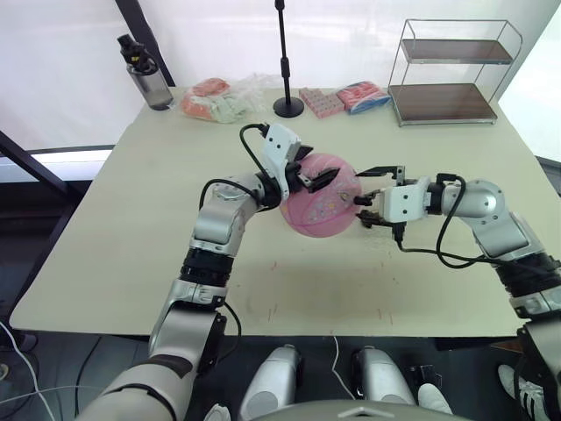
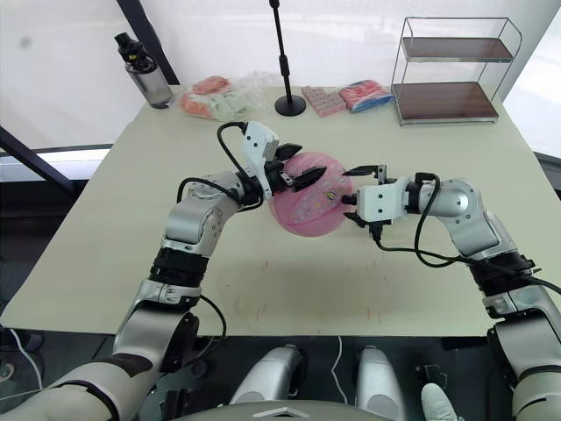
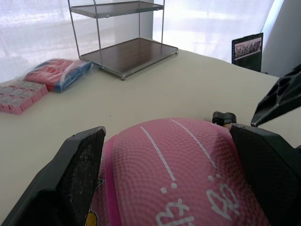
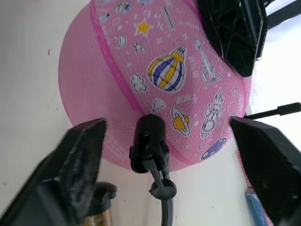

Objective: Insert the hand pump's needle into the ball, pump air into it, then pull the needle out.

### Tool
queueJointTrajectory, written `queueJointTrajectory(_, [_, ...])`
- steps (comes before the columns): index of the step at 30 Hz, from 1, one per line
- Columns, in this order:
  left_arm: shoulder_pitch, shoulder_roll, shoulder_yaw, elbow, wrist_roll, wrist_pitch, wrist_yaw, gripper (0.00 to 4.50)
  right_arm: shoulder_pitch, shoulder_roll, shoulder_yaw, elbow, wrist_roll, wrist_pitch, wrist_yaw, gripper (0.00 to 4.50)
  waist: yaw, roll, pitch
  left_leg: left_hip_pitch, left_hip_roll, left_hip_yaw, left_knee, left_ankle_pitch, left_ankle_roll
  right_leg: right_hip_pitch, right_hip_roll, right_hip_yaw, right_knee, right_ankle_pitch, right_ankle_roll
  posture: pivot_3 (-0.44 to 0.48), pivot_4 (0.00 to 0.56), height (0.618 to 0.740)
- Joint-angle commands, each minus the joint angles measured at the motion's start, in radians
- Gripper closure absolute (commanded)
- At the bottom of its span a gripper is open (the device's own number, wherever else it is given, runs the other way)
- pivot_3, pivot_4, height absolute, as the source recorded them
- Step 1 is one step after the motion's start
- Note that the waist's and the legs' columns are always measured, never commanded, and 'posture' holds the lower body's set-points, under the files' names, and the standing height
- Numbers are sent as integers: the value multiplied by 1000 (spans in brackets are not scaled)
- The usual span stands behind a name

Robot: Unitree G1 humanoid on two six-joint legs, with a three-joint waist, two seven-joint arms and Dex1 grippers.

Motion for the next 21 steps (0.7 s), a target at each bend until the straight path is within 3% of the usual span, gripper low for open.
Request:
queueJointTrajectory(1, [47,-12,-66,59,43,38,-6,0,-28,0,-2,21,-26,-56,-26,2081,0,0,0,0,0,0,0,0,0,0,0,0,0,0,0,0,150,740])
queueJointTrajectory(5, [48,-10,-65,64,46,35,-6,0,-36,9,-10,38,-22,-81,-43,4065,-2,0,0,0,0,0,0,0,0,0,0,0,0,0,0,0,150,740])
queueJointTrajectory(21, [102,11,-130,207,164,-17,18,0,22,-29,-61,74,52,-153,-68,4122,2,2,-15,1,-1,-1,0,0,0,1,-1,-1,0,0,0,0,150,740])
